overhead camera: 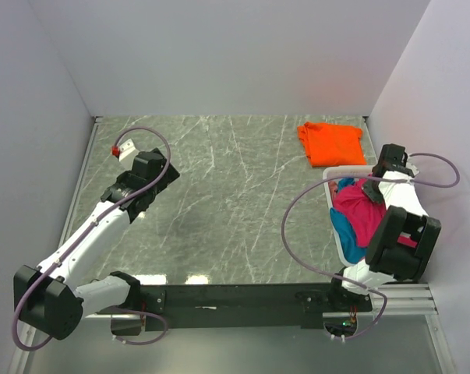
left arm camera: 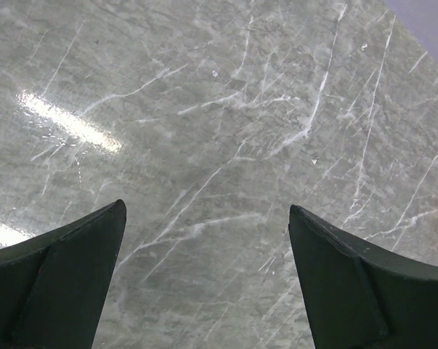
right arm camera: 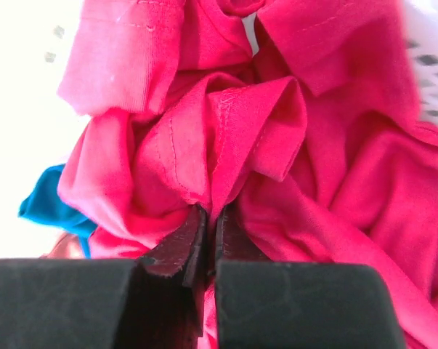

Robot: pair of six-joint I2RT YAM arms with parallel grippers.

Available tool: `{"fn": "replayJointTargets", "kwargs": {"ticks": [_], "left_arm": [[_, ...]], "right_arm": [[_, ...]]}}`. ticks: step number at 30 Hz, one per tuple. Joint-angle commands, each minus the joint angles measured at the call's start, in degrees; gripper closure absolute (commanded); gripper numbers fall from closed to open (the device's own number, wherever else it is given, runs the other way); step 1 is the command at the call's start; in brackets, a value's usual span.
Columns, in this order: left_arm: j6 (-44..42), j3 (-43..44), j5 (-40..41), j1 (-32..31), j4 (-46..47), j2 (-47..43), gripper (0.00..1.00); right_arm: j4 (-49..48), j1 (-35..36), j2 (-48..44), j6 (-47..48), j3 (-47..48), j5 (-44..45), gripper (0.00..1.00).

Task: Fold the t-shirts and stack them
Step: Grab the tshirt from the pile, then move the tshirt to the center of the board

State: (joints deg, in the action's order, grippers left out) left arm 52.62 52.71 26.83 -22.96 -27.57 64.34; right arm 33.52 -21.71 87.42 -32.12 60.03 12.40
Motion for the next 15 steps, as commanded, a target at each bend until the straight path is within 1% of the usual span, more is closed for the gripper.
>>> {"fn": "replayJointTargets", "kwargs": {"ticks": [1, 6, 7, 9, 10, 12, 15], "left_arm": [[-0.7, 1.5, 0.3, -0.2, 1.2, -2.0, 0.01], [-1.0, 1.2, -0.9, -0.2, 2.3, -2.6, 0.01], [-1.0, 1.1, -1.1, -0.2, 2.3, -2.5, 0.01], [-1.2, 1.1, -1.3, -0.2, 2.4, -2.5, 0.01], [-1.3, 1.2, -1.4, -0.2, 2.5, -2.5, 0.01], [-1.4, 1.2, -1.7, -0.1, 2.6, -2.5, 0.01], [-1.5, 1.0, -2.2, -0.2, 2.9, -3.0, 0.01]], "right_arm": [[0.5, -0.2, -7.8, -0.1, 4.7, 3.7, 1.00], [6.5, -0.2, -18.0, 1.3, 9.7, 6.0, 1.00], [7.0, -0.1, -21.1, 1.7, 11.8, 5.9, 1.00], [9.0, -0.2, -23.9, 2.6, 14.2, 5.0, 1.00], [10.1, -0.1, -26.1, 3.2, 17.3, 4.5, 1.00], [10.9, -0.1, -28.0, 4.0, 20.7, 1.2, 1.00], [13.2, 0.1, -29.4, 5.6, 31.2, -4.1, 1.00]]}}
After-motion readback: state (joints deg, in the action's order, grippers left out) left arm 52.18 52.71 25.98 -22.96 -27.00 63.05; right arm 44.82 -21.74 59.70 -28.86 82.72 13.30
